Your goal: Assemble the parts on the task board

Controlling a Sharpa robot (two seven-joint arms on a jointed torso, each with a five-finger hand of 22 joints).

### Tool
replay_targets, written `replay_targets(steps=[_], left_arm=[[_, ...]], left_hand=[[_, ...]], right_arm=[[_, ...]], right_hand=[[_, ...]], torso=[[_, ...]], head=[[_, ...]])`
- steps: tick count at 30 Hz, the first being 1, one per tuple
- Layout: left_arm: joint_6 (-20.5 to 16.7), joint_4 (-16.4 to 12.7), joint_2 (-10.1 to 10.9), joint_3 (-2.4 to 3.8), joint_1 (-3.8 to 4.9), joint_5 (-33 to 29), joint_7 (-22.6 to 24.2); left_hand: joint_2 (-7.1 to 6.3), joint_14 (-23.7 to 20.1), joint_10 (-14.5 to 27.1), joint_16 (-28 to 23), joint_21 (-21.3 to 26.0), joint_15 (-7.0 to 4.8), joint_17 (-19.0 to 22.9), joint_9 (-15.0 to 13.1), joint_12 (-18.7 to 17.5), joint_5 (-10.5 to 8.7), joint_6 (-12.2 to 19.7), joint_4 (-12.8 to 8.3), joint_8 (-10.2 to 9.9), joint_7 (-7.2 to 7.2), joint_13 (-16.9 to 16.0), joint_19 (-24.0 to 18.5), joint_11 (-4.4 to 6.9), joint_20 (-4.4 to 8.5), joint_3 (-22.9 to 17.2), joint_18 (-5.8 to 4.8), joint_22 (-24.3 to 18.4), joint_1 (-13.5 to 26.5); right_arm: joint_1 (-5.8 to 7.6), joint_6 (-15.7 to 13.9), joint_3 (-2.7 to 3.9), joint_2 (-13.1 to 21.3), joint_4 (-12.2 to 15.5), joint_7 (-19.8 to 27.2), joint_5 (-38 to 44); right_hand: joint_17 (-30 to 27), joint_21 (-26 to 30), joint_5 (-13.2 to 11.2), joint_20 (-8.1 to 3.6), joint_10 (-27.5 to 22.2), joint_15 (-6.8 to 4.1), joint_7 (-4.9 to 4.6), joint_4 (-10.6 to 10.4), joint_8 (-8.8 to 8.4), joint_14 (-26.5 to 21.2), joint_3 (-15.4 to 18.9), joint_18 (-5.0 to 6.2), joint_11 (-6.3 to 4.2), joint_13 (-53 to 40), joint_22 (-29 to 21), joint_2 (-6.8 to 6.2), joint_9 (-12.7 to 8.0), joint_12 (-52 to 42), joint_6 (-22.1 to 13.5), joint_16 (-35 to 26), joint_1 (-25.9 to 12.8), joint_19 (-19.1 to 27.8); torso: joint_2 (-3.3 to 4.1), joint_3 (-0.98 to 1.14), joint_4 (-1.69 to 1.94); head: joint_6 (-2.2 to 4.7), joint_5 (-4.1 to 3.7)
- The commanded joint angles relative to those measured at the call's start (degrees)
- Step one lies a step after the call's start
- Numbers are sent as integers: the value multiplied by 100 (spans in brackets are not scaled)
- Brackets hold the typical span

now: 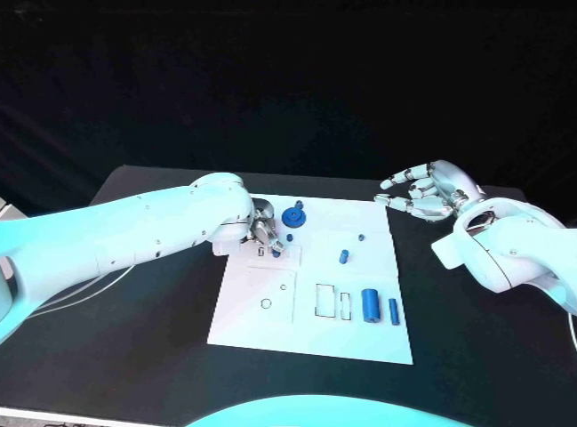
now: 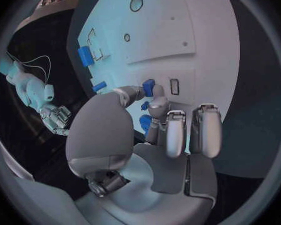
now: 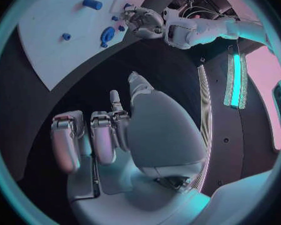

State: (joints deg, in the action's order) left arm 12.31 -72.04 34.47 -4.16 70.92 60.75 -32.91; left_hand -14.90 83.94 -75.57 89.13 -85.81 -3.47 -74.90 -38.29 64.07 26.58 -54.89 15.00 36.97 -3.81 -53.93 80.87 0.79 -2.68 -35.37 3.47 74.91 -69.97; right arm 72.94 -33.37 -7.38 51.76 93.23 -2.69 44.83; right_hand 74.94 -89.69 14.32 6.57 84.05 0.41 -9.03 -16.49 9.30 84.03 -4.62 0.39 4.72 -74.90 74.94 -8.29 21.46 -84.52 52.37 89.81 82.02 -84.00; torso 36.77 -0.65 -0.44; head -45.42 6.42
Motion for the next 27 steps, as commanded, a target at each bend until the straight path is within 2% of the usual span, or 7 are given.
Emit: replay_targets(steps=[1, 6, 8, 10, 14, 19, 27], left_arm=[[205, 18, 0, -27, -29, 40, -123], [265, -28, 26, -28, -29, -9, -113], [265, -46, 43, -28, -29, -23, -111], [257, -57, 60, -29, -29, -30, -112], [227, -71, 95, -29, -30, -38, -113], [174, -79, 127, -28, -30, -34, -113], [28, -95, 158, -1, -31, -30, -99]], left_hand=[[49, 571, 3, 26, -12, -52, -1398, 2, -45, 11, 5, -1334, -34, 29, 16, 22, 13, 7, -1326, -76, 360, -6], [40, 569, 9, 23, 13, -39, -1394, -7, -68, -24, 19, -1307, -51, 19, 33, -30, 1, 2, -1295, -63, 297, 60], [21, 566, -10, 17, 28, -35, -1384, -54, -83, -66, 46, -1245, -48, 37, 41, -45, 7, -10, -1124, -61, 285, 192], [16, 550, -7, -11, 57, -55, -1336, -82, -109, -115, 57, -933, -77, 107, 65, -71, 41, -4, -695, -54, 253, 555], [-30, 549, 14, -15, 83, -56, -1332, -38, -92, -143, -36, -329, -178, 97, 37, -79, 31, 5, 12, -52, 232, 1104], [-46, 554, 25, -8, 98, -63, -1345, -18, -53, -180, -95, 65, -290, 99, -27, -63, 36, 16, 768, -53, 237, 1047], [32, 560, 13, 3, 102, -61, -1365, -9, -26, -509, -132, 173, -358, 99, -71, -49, 34, 13, 1199, -55, 249, 1037]], right_arm=[[-2, 75, 1, 1, 12, 30, 38], [-2, 80, 1, 1, 8, 30, 40], [-2, 76, 1, 2, 6, 32, 40], [-3, 72, 1, 3, 4, 34, 39], [-3, 66, 0, 5, -1, 38, 37], [-3, 61, 0, 6, -7, 41, 35], [-5, 58, -1, 6, -18, 38, 34]], right_hand=[[1482, -5, 34, -38, 144, -17, -14, 1, 32, 591, -31, -32, -33, -1077, 1492, -10, -2, 29, -34, 10, -29, -587], [1477, 2, 33, -38, 137, -17, -14, 3, 33, 589, -33, -30, -33, -1070, 1487, -12, -2, 38, -35, 8, -27, -583], [1475, 6, 32, -38, 135, -17, -14, 3, 33, 589, -33, -30, -33, -1068, 1486, -13, -2, 40, -36, 7, -28, -582], [1472, 7, 32, -38, 132, -17, -14, 2, 33, 588, -33, -29, -33, -1065, 1485, -14, -2, 44, -37, 6, -29, -581], [1466, 22, 30, -38, 128, -17, -15, -2, 34, 586, -31, -25, -32, -1061, 1476, -17, -3, 49, -40, 4, -38, -573], [1449, 39, 28, -38, 122, -16, -17, -10, 34, 582, -27, -21, -30, -1055, 1466, -21, -4, 57, -48, -2, -57, -565], [1446, 41, 28, -38, 124, -16, -17, -12, 34, 581, -26, -21, -29, -1058, 1465, -22, -5, 53, -52, -3, -64, -564]], torso=[[-3, -1, 3], [-4, -3, 4], [-5, -3, 6], [-6, -7, 7], [-7, -9, 8], [-5, -8, 7], [-3, -12, 2]], head=[[-14, -11], [-13, -15], [-12, -20], [-6, -19], [-7, -27], [2, -23], [9, -22]])
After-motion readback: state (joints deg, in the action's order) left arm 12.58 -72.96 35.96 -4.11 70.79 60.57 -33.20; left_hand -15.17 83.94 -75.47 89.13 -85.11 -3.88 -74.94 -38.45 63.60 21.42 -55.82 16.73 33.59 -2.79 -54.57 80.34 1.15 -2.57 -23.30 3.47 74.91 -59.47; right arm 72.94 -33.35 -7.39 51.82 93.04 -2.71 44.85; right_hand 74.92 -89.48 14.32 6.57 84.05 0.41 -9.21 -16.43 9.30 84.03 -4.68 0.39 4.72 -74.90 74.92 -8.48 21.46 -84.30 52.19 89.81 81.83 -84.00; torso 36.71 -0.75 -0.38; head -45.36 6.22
